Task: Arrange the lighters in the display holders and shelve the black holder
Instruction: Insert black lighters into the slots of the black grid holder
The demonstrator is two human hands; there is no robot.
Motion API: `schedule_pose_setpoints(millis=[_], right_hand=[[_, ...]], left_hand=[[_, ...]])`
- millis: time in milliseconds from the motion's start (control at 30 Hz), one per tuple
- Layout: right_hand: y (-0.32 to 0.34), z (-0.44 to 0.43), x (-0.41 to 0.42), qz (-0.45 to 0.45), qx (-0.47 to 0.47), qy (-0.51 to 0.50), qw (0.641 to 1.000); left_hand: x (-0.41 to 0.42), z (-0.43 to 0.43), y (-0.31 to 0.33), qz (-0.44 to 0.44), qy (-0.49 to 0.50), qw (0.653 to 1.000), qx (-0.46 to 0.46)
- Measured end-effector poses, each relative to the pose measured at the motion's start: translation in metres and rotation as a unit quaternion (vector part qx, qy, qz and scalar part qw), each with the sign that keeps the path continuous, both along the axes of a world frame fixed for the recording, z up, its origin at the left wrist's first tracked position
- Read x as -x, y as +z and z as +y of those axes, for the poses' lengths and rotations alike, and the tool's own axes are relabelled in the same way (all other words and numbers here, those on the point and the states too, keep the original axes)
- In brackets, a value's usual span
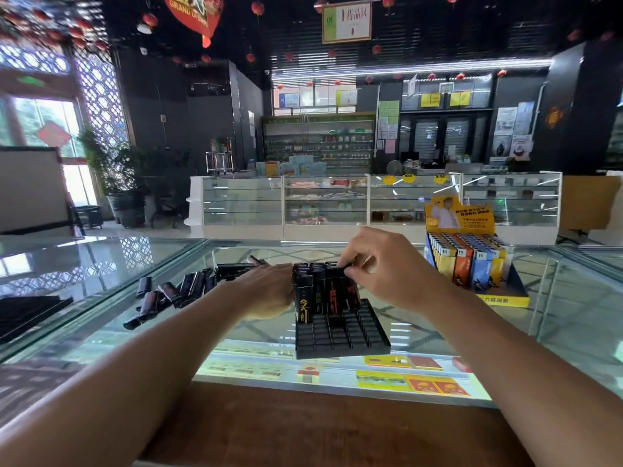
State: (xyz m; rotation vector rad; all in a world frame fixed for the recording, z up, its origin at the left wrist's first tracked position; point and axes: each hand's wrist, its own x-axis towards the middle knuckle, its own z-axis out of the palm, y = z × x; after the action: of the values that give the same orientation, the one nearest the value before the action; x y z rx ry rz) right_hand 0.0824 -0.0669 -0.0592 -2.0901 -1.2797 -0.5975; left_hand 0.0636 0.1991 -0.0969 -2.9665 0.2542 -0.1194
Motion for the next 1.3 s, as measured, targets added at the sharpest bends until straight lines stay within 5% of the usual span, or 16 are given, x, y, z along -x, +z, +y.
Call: schedule_pose_setpoints(millis=[467, 567, 700, 1300], right_hand=[[-0.001, -0.003, -0.001, 0.068, 0.005, -0.018, 0.998], [-0.002, -0.001, 0.001, 0.057, 0.008, -0.029, 0.998], [-0.006, 0.002, 0.002, 0.044, -0.001, -0.038, 0.998], [-0.007, 0.000, -0.002, 0.060, -0.018, -0.040, 0.997]], left_hand=[[-0.013, 0.000, -0.013, -0.124, 0.012, 0.989, 0.081], [-0.018, 0.007, -0.016, -0.071, 0.059, 0.996, -0.008], [-0.017, 0.010, -0.010, 0.000, 0.096, 0.995, -0.008], [0.012, 0.010, -0.005, -0.084, 0.098, 0.992, 0.014]])
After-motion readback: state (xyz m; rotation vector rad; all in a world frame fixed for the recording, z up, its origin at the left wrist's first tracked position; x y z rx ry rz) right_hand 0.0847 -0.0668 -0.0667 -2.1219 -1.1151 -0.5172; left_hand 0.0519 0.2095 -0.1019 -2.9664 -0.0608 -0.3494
